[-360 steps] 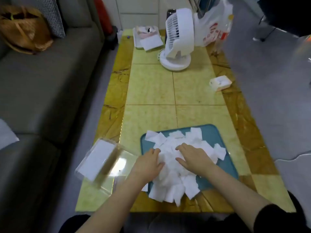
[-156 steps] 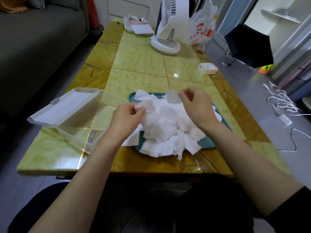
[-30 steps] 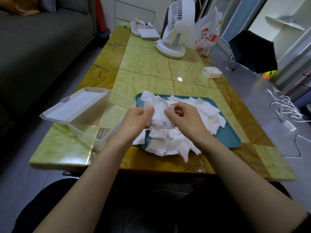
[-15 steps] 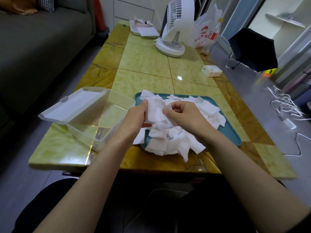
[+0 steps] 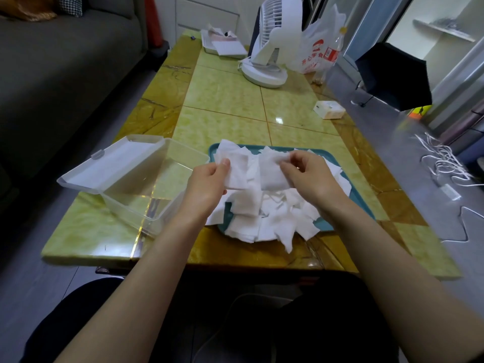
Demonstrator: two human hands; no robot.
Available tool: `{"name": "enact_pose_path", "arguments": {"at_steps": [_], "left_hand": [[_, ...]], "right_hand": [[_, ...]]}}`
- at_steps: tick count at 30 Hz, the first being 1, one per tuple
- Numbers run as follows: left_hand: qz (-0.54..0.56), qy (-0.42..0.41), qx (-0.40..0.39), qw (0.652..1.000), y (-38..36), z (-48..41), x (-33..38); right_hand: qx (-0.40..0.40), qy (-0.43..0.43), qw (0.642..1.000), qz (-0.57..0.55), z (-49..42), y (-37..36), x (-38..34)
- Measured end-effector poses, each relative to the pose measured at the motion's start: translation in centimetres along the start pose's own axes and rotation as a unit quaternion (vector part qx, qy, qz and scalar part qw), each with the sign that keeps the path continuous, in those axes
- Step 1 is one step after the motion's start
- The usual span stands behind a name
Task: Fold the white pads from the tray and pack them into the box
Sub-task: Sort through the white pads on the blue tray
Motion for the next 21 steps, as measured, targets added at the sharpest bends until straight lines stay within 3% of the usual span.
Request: {"name": "enact_pose_path", "arguments": {"at_steps": [4,10,14,21], "left_hand": [[-0.03,0.005,-0.041,0.999,-1.2,0.0,-0.3],[-0.016,-0.017,-0.067,0.998,-2.7,0.4,0.4],[-0.001,-0.037,-0.056,0.998,-2.6,0.4,0.6],[0.032,-0.021,-0.053,0.998,-2.7,0.5,0.9]], "right_hand": [[-0.118,0.074,0.99,0.032,0.4,-2.2,-3.4],[-0.027,0.013,0.999,-0.029,-0.1,-2.5,-1.9],[-0.018,-0.017,0.996,-0.091,0.4,-3.0,-0.9],[0.002,-0.02,0.999,-0.044,0.4,-3.4,-0.8]]}}
Point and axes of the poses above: each hand's wrist, its own z-axis away from the middle knuckle, its own y-axis out of the back of the hand, x = y × z, the point moved 9 cm from there along -z, towards the middle knuckle, and after that the axes turned 11 degrees about -x, right-handed, at the moved point
